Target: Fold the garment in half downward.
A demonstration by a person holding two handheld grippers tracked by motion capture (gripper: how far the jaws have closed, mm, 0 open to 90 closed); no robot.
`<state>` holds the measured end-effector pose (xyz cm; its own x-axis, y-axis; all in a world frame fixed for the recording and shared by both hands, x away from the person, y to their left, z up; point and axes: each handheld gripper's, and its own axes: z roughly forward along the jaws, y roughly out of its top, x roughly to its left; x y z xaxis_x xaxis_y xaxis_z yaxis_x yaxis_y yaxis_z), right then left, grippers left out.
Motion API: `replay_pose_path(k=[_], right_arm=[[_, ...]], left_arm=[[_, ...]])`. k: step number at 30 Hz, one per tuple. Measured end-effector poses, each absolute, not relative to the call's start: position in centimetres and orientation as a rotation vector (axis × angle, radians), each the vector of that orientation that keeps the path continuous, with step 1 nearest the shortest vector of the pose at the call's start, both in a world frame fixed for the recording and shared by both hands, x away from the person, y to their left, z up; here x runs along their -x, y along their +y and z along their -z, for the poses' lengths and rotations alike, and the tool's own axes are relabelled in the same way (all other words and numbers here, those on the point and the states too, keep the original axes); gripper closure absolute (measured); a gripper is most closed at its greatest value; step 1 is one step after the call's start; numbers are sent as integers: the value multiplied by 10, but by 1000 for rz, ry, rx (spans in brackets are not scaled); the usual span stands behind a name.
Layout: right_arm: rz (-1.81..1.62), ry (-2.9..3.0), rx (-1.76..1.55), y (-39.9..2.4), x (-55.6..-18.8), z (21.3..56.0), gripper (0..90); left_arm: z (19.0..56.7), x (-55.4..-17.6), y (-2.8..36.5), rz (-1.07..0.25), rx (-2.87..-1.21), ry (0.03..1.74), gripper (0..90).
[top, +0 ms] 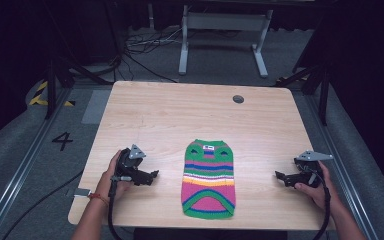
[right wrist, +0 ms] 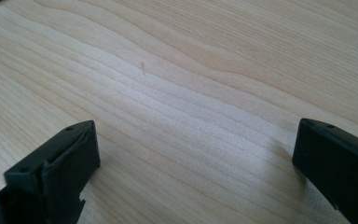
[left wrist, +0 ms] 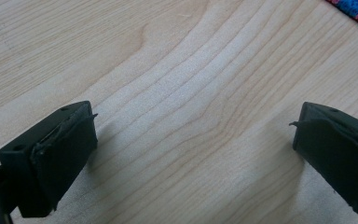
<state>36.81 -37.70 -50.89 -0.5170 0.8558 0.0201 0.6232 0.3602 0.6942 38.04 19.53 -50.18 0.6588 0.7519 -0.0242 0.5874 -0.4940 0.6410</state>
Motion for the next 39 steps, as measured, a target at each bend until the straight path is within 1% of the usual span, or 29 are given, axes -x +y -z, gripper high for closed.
replay_pose_path(k=[2,5,8,14,16,17,18,19,20,21,22,23,24,26,28,29,31,34,37,39], right_arm=[[-938,2286,-1296,-377,-369,509,5],[-936,2289,-1298,-377,-370,509,3],[-933,2290,-1297,-377,-371,509,2],[-902,2306,-1310,-376,-376,507,7],[-902,2327,-1294,-375,-376,504,69],[-904,2339,-1282,-375,-376,503,109],[-907,2339,-1280,-375,-375,502,180],[-915,2337,-1289,-374,-376,500,214],[-930,2342,-1300,-374,-377,498,191],[-959,2332,-1310,-374,-378,496,174],[-981,2332,-1312,-373,-380,494,213],[-997,2335,-1302,-371,-381,491,222],[-1016,2350,-1288,-368,-382,486,211],[-1025,2388,-1244,-360,-385,480,236],[-1025,2407,-1189,-348,-388,475,264],[-1026,2418,-1171,-343,-390,473,275],[-1038,2427,-1151,-331,-398,471,305],[-1079,2452,-1129,-314,-409,468,321],[-1102,2468,-1075,-291,-420,462,344],[-1104,2480,-1041,-276,-428,458,375]], left_arm=[[502,-381,197,-334,-2255,1026,1],[502,-379,199,-359,-2252,1023,4],[502,-375,202,-340,-2252,1031,4],[501,-376,210,-312,-2282,963,4],[499,-377,211,-298,-2299,961,12],[497,-377,212,-287,-2307,953,31],[496,-376,214,-292,-2298,952,84],[494,-376,215,-288,-2291,948,159],[493,-377,217,-281,-2291,935,222],[492,-377,217,-262,-2286,937,243],[491,-379,216,-261,-2299,939,241],[489,-383,212,-273,-2329,949,253],[487,-385,209,-284,-2339,953,275],[480,-391,202,-288,-2348,944,317],[473,-397,192,-290,-2372,907,326],[469,-401,185,-291,-2384,883,345],[466,-408,176,-278,-2375,860,348],[463,-420,160,-261,-2363,824,350],[463,-434,145,-208,-2340,823,336],[463,-444,134,-205,-2329,837,335]])
